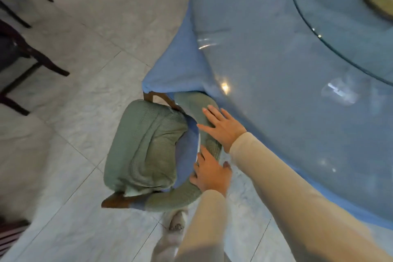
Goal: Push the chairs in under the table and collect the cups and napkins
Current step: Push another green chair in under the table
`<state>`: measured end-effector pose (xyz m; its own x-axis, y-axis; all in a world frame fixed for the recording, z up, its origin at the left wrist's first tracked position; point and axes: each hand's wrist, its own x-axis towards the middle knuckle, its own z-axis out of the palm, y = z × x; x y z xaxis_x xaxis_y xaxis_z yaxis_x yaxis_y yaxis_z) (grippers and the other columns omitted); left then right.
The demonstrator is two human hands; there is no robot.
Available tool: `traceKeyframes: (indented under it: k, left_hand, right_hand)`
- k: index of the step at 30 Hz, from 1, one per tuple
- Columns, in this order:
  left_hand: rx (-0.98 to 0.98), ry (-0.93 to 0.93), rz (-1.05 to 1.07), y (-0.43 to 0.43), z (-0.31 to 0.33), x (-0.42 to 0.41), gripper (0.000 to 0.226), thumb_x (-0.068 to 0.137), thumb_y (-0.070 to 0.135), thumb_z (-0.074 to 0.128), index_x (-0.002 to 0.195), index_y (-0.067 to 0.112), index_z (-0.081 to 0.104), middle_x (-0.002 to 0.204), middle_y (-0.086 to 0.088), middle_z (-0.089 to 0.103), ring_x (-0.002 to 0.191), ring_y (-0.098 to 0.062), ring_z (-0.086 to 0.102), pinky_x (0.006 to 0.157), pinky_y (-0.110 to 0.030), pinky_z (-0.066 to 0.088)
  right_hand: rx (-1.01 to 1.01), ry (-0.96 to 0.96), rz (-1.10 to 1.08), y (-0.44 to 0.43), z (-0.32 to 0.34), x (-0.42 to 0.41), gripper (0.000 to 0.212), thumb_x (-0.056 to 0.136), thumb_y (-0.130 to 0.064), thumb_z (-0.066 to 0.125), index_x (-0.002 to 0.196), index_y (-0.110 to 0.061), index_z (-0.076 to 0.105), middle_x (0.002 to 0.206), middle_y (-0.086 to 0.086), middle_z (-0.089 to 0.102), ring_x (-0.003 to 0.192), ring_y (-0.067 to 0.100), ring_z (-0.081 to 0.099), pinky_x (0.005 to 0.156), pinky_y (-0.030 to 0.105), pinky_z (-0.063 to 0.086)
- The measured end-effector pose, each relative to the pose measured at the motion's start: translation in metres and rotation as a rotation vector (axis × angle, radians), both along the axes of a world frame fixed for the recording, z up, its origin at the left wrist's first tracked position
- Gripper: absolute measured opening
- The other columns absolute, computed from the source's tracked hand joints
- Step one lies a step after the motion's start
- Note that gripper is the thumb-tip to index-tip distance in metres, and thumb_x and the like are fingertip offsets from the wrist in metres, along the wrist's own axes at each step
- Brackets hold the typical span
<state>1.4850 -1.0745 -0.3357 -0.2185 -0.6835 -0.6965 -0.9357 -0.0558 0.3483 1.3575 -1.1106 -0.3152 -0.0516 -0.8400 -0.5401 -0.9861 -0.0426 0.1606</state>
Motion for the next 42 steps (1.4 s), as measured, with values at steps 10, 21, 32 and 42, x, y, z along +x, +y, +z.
traceKeyframes:
  k: [10,21,32,42]
  left_hand:
    - [-0.095,-0.031,0.123,-0.016,-0.021,-0.016,0.049,0.082,0.025,0.068,0.130,0.024,0.057,0.092,-0.002,0.069,0.083,-0.027,0.068,0.065,-0.036,0.056]
    - [-0.073,0.103,-0.146,-0.025,-0.020,0.003,0.032,0.083,0.017,0.066,0.114,0.015,0.057,0.093,-0.010,0.067,0.084,-0.033,0.066,0.061,-0.036,0.049]
    - [0.010,0.073,-0.680,0.023,-0.028,0.133,0.040,0.087,0.023,0.066,0.124,0.008,0.057,0.115,-0.016,0.067,0.106,-0.038,0.065,0.083,-0.043,0.055]
    - [0.036,-0.075,-1.178,-0.004,-0.023,0.292,0.014,0.094,0.019,0.062,0.097,0.008,0.055,0.120,-0.020,0.065,0.110,-0.037,0.064,0.091,-0.046,0.052]
  right_hand:
    - [0.039,0.114,0.333,-0.026,-0.020,-0.009,0.041,0.103,-0.036,0.048,0.142,-0.024,0.054,0.158,0.011,0.037,0.151,0.033,0.018,0.123,0.052,-0.001]
    - [-0.025,0.143,0.271,-0.018,-0.021,0.000,0.026,0.096,-0.024,0.052,0.116,-0.023,0.069,0.126,0.000,0.064,0.126,0.025,0.049,0.118,0.041,0.020]
    - [-0.031,0.011,-0.144,0.085,-0.014,0.134,0.036,0.098,-0.031,0.042,0.123,-0.021,0.067,0.131,0.002,0.058,0.133,0.026,0.041,0.118,0.036,0.016]
    - [-0.061,-0.011,-0.580,0.122,-0.017,0.322,0.022,0.090,-0.024,0.054,0.101,-0.018,0.073,0.108,0.006,0.065,0.112,0.031,0.052,0.108,0.042,0.029]
